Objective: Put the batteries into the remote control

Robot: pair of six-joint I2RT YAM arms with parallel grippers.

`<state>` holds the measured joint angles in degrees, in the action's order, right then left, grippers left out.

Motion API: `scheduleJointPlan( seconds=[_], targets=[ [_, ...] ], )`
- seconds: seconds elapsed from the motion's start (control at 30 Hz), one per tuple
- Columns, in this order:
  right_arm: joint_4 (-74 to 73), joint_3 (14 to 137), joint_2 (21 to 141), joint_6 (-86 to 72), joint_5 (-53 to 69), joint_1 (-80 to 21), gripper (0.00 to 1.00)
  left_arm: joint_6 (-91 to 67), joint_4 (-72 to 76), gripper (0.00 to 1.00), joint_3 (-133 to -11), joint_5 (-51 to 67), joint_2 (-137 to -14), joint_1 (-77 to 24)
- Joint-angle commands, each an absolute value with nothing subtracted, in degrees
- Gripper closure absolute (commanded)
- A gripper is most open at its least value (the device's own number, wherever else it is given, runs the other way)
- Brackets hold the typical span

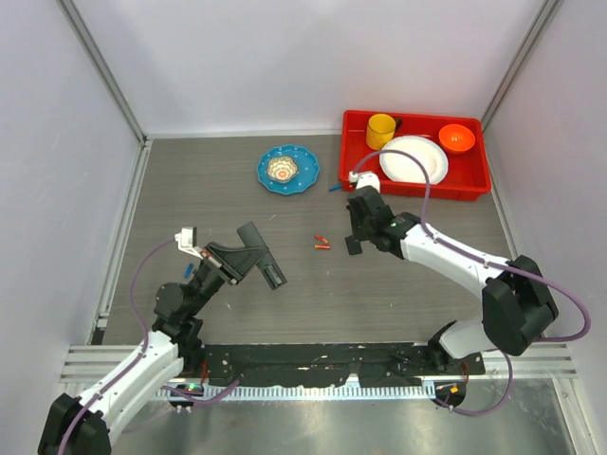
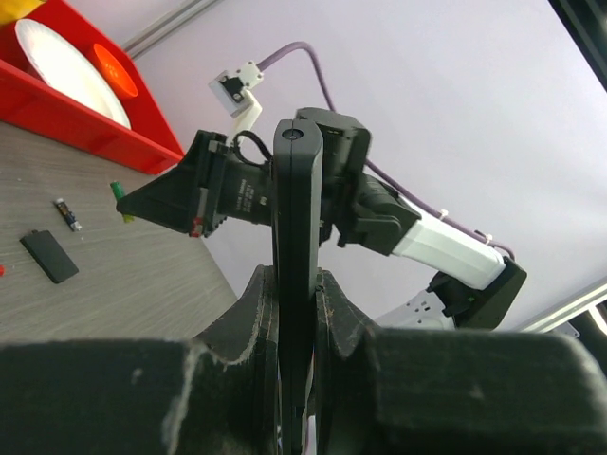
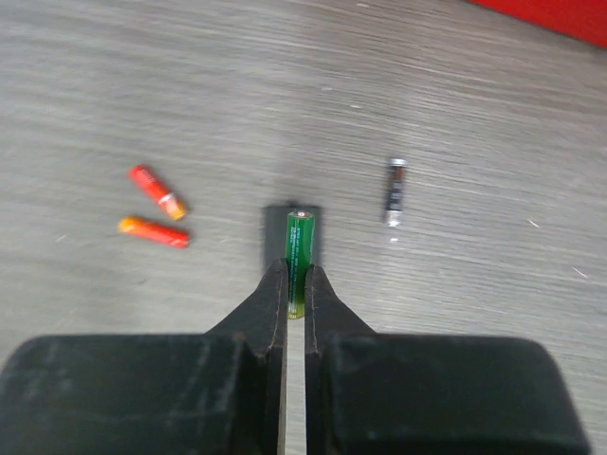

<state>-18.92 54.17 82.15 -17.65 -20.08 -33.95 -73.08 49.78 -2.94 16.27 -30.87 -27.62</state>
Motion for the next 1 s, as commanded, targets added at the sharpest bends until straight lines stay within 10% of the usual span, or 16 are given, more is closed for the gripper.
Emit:
scheduleJointPlan(
  seconds=[0.0, 0.47, 0.97],
  targets=[
    [-22.93, 56.43, 79.54, -11.26, -21.53, -39.72, 0.99, -72.77, 50.8, 1.0, -0.35, 16.96, -30.32, -27.51],
    [-7.84, 43.43, 70.84, 3.16, -13.34, -48.86, 0.99, -71.1, 43.43, 1.0, 1.93, 12.05, -23.56, -27.51],
    [-24.4, 50.8, 83.14, -78.26, -33.74, -48.43, 0.99, -72.42, 34.63, 1.0, 1.5, 6.24, -17.75, -27.42]
  ],
)
